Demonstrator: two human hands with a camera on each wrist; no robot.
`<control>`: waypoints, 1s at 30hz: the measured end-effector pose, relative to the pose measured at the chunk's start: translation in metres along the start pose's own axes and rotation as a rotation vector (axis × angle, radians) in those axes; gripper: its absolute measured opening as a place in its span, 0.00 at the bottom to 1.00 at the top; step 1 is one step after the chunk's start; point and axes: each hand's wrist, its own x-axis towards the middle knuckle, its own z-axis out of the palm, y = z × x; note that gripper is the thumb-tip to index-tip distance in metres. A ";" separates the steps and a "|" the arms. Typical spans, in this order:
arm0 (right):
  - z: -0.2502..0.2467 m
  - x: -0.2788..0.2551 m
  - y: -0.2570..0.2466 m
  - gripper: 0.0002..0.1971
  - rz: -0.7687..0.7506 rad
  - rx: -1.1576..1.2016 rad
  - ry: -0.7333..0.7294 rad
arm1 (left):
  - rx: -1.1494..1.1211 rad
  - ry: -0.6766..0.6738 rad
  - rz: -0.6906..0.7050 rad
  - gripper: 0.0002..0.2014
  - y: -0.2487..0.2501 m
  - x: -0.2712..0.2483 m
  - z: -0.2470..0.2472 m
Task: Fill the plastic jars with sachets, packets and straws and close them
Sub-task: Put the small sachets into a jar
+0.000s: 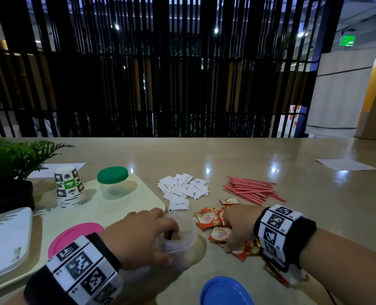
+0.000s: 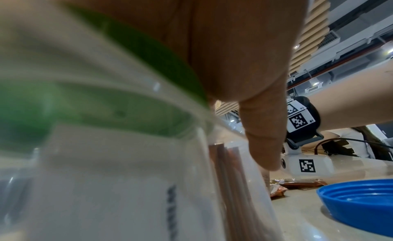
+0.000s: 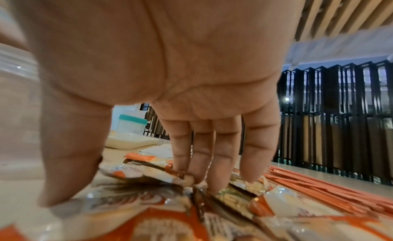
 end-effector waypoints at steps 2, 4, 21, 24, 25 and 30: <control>-0.001 -0.001 0.002 0.30 0.000 0.023 0.012 | 0.003 -0.001 -0.002 0.27 0.000 0.000 0.000; -0.003 -0.003 0.005 0.24 -0.008 0.044 0.049 | -0.002 -0.009 -0.003 0.27 0.000 0.001 0.000; -0.058 -0.041 -0.023 0.09 -0.534 0.493 0.527 | -0.037 -0.018 -0.015 0.29 0.004 0.000 -0.005; -0.050 -0.036 -0.035 0.10 -0.573 0.316 0.493 | -0.024 -0.012 -0.014 0.30 0.004 0.000 -0.004; -0.048 -0.033 -0.038 0.10 -0.574 0.281 0.480 | -0.022 -0.010 -0.012 0.30 0.004 0.000 -0.004; -0.041 -0.026 -0.049 0.11 -0.552 0.190 0.363 | 0.002 -0.005 -0.015 0.28 0.003 -0.001 -0.003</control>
